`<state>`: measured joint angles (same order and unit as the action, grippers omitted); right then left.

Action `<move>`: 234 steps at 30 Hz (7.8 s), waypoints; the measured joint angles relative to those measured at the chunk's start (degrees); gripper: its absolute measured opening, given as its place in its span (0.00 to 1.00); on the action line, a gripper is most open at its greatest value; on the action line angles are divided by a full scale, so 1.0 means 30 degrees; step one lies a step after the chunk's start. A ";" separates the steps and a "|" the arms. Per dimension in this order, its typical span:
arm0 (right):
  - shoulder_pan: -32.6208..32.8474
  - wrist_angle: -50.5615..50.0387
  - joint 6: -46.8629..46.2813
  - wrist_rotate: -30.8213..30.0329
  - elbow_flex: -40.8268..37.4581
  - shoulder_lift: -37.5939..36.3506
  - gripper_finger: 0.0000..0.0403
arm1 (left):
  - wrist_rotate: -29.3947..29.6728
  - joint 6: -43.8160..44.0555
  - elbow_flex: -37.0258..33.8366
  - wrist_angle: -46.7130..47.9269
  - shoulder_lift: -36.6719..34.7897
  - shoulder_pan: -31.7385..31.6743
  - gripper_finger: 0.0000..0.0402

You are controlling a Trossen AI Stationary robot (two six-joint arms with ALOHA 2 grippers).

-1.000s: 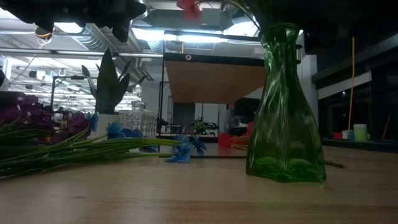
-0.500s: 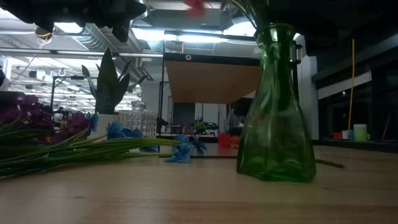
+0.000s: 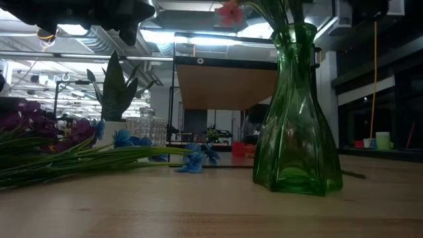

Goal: Pick and place flowers into a vace then onto a shelf
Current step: Put the white flowers into the green vase, then put the orange flowers into the green vase

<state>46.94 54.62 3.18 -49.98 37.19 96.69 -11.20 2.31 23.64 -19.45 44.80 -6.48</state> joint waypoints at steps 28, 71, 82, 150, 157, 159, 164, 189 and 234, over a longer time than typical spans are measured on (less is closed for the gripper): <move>0.0293 -1.6607 -1.4602 -0.0011 0.0000 -0.6242 0.27 | 0.0006 0.0277 0.0000 0.0024 0.0000 0.0007 0.01; -1.3046 -2.2476 -1.4430 1.0302 -0.2126 -0.9044 0.42 | 0.0000 -0.1020 -0.0001 0.0085 0.0000 0.0000 0.01; -1.5119 -1.6701 -1.4263 1.1185 -0.5321 -0.9029 0.41 | 0.0000 -0.1020 0.0000 0.0151 0.0000 0.0000 0.01; -1.5528 -2.0160 -1.9258 0.5502 -0.5450 -0.6240 0.00 | 0.0000 -0.1005 0.0000 0.0709 -0.0007 0.0007 0.01; -1.5528 -2.1993 -1.8844 0.5074 -0.5413 -0.8990 0.02 | 0.0002 -0.1000 0.0000 0.0707 -0.0007 0.0002 0.01; -1.5528 -2.2399 -1.8467 0.5078 -0.5406 -0.9844 0.02 | 0.0000 -0.0945 0.0000 0.0715 -0.0007 0.0006 0.01; -1.5520 -2.3636 -1.7972 0.5042 -0.5377 -1.2351 0.05 | 0.0000 -0.0455 0.0000 0.0711 -0.0007 0.0004 0.01; -1.5499 -2.5966 -1.5064 1.0805 -0.5336 -1.5266 0.37 | -0.0131 -0.0007 0.0000 0.0709 -0.0006 0.0000 0.01; -1.7247 -2.1545 -1.0874 0.9750 -0.5293 -0.7326 0.37 | -0.0124 -0.0015 0.0000 0.0716 -0.0007 0.0000 0.01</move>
<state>-4.80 -10.01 -29.44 -20.73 21.31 74.71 -11.57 2.26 23.64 -17.30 44.77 -6.48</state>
